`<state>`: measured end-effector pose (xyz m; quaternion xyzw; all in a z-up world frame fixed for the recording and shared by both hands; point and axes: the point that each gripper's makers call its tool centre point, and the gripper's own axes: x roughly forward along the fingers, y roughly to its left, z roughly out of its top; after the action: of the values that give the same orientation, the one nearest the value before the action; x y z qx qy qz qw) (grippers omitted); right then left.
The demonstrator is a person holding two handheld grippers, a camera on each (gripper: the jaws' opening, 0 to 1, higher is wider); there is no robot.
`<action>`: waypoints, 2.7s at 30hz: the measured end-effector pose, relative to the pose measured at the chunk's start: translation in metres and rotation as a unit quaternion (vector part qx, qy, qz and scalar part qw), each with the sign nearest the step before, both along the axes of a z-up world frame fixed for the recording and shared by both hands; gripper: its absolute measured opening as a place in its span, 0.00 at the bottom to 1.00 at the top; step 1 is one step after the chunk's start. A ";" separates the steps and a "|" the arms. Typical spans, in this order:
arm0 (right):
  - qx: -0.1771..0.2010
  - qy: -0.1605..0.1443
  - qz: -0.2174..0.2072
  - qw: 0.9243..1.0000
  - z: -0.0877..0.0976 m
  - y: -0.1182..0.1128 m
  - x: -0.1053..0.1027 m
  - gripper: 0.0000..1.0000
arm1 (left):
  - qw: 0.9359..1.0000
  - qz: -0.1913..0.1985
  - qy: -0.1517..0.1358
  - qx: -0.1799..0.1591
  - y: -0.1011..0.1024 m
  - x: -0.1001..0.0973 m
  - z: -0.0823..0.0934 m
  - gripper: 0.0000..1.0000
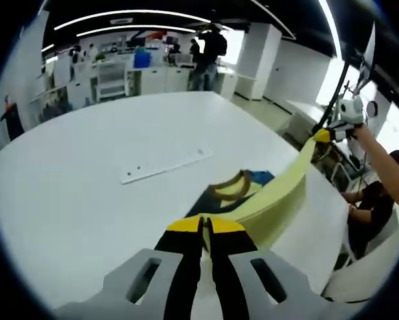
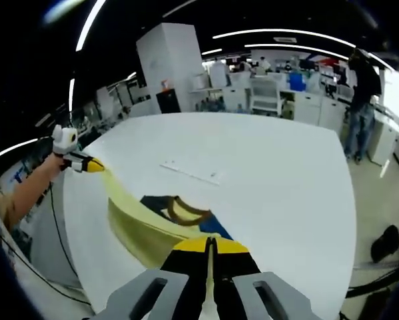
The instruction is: Fold the garment on the visible template until the final outline fits inside the template.
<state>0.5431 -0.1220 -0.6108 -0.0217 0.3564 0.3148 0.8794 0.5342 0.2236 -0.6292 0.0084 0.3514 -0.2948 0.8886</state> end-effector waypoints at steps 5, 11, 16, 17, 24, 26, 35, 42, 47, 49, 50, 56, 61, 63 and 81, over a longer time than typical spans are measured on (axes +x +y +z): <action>-0.003 0.003 -0.002 1.000 -0.006 0.000 0.007 0.00 | 1.000 -0.001 -0.001 0.001 -0.002 0.009 0.000 0.00; 0.003 0.006 -0.008 1.000 -0.007 -0.003 0.017 0.00 | 1.000 -0.007 -0.006 0.001 -0.010 0.022 0.002 0.00; 0.003 0.008 -0.015 1.000 -0.009 -0.007 0.025 0.00 | 1.000 -0.006 -0.008 0.000 -0.012 0.030 0.002 0.00; 0.004 0.008 -0.016 1.000 -0.010 -0.007 0.026 0.00 | 1.000 -0.005 -0.008 0.000 -0.012 0.032 0.001 0.00; 0.004 0.018 -0.025 1.000 -0.024 -0.008 0.037 0.00 | 1.000 0.006 0.002 0.006 -0.007 0.044 -0.015 0.00; 0.005 0.022 -0.027 0.999 -0.029 -0.007 0.040 0.00 | 1.000 0.011 0.005 0.006 -0.005 0.048 -0.020 0.00; 0.004 0.032 -0.035 0.999 -0.045 -0.005 0.059 0.00 | 1.000 0.016 0.014 0.013 -0.005 0.060 -0.034 0.00; 0.002 0.039 -0.039 0.998 -0.056 -0.001 0.066 0.00 | 0.999 0.019 0.020 0.017 -0.005 0.070 -0.044 0.00; -0.001 0.045 -0.041 0.998 -0.064 0.001 0.073 0.00 | 0.999 0.027 0.029 0.014 -0.002 0.078 -0.054 0.00; 0.001 0.047 -0.045 0.998 -0.068 0.001 0.075 0.00 | 0.999 0.031 0.031 0.015 -0.001 0.082 -0.057 0.00; 0.003 0.049 -0.047 0.998 -0.070 0.001 0.077 0.00 | 0.999 0.032 0.032 0.015 0.000 0.084 -0.059 0.00; 0.003 0.062 -0.056 0.997 -0.086 0.002 0.085 0.00 | 0.998 0.044 0.039 0.008 0.001 0.093 -0.068 0.00; 0.004 0.068 -0.061 0.996 -0.095 0.005 0.092 0.00 | 0.997 0.052 0.048 0.010 0.002 0.099 -0.079 0.00; 0.004 0.071 -0.063 0.996 -0.097 0.005 0.094 0.00 | 0.997 0.055 0.051 0.011 0.003 0.101 -0.083 0.00; -0.025 0.057 -0.068 0.996 -0.112 -0.003 0.103 0.00 | 0.993 0.097 0.059 0.006 0.010 0.112 -0.095 0.00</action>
<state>0.6463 -0.1247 -0.7228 -0.0019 0.4143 0.2461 0.8763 0.6460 0.2334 -0.7243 -0.0383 0.4044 -0.2051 0.8905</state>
